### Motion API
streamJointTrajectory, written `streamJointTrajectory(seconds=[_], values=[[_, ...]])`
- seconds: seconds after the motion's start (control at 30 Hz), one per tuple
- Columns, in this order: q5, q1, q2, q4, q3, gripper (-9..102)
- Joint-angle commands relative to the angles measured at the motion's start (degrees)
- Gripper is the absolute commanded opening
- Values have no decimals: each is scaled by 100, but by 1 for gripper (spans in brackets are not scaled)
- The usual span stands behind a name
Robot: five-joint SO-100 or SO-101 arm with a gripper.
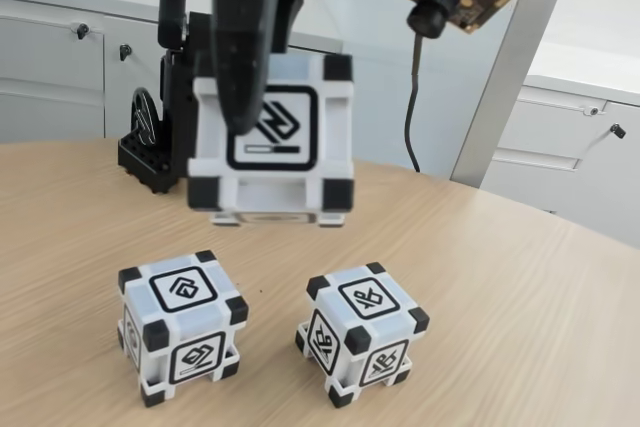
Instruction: Stack cubes from left to right.
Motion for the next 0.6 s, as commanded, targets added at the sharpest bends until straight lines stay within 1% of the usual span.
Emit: streamJointTrajectory(seconds=[0.0,0.23,0.43,0.57], values=[[-176,53,123,18,105,18],[-475,53,176,18,835,18],[-475,53,176,44,905,18],[-738,53,185,677,826,18]])
